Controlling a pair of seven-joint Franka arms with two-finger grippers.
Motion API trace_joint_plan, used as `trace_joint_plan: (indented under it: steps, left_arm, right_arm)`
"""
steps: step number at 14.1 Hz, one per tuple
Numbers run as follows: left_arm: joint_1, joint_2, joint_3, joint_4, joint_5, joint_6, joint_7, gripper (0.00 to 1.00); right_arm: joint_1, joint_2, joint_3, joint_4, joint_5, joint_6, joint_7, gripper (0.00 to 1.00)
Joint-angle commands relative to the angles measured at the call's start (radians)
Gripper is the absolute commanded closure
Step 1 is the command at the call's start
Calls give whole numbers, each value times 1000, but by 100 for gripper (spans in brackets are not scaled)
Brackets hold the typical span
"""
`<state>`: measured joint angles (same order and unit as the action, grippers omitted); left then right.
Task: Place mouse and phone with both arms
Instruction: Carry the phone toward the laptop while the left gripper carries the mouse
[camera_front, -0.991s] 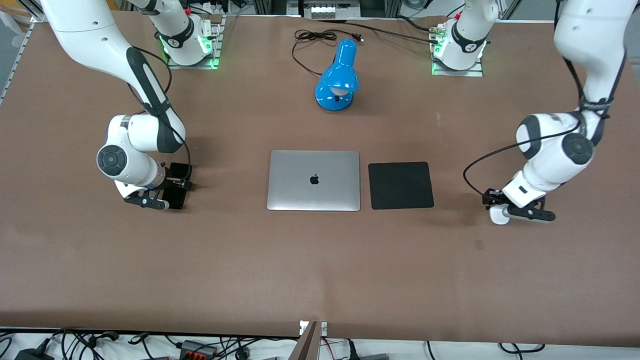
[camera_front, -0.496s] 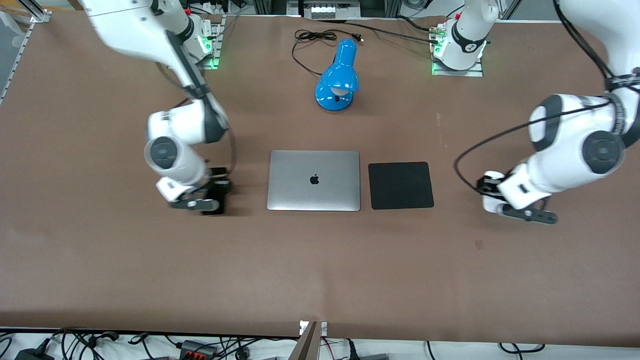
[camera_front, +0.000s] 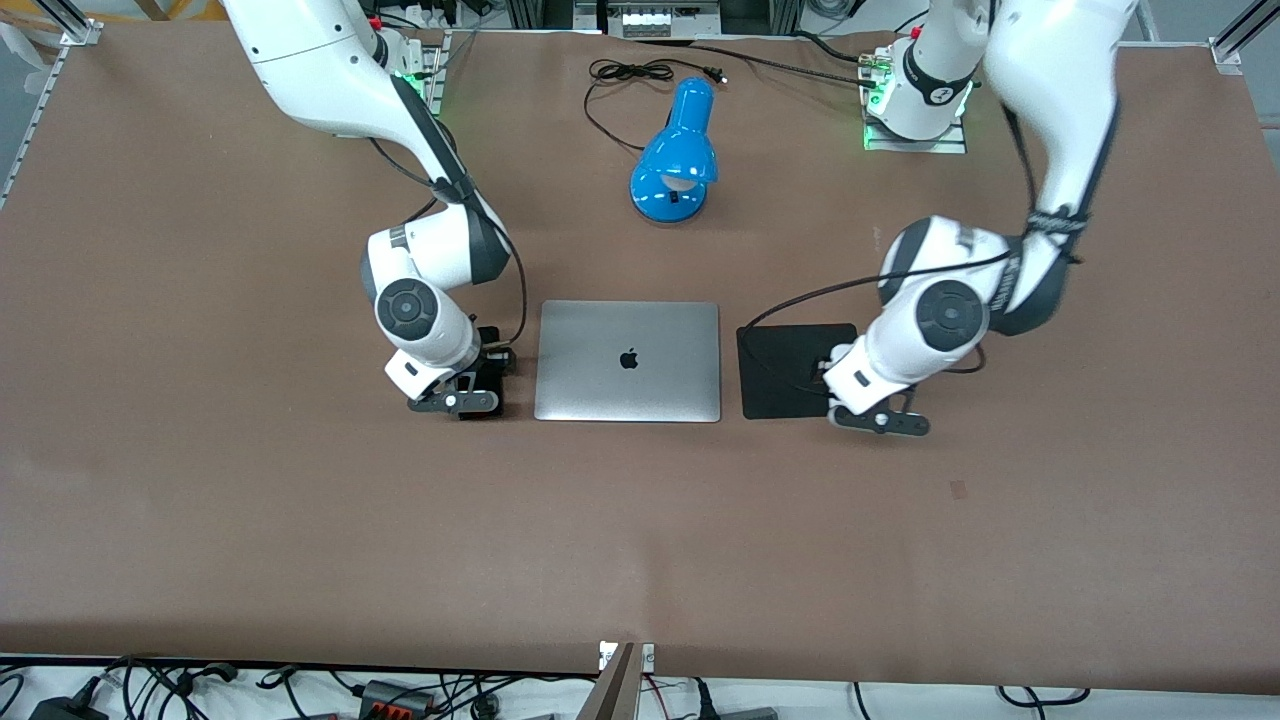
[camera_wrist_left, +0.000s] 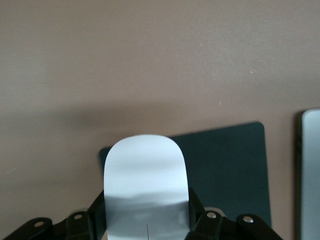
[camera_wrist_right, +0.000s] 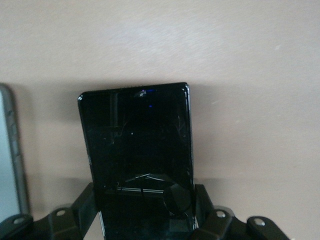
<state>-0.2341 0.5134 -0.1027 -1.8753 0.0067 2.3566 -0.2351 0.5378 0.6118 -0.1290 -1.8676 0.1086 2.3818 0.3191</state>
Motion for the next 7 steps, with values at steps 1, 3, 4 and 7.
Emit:
trace_joint_plan:
  steps: [1,3,4,7]
  left_arm:
    - [-8,6,9,-109,-2,166,-13,67]
    - [-24,34,9,-113,-4,182,-19,67]
    - [-25,42,11,-113,-4,185,-23,67]
    - [-27,51,11,-116,-4,201,-38,67]
  right_arm:
    - [-16,12,5,19,17,-10,17,97]
    - [-16,28,3,19,16,-7,61,97]
    - [-13,32,3,19,16,3,63,97]
    - [-33,29,3,28,19,8,64,0]
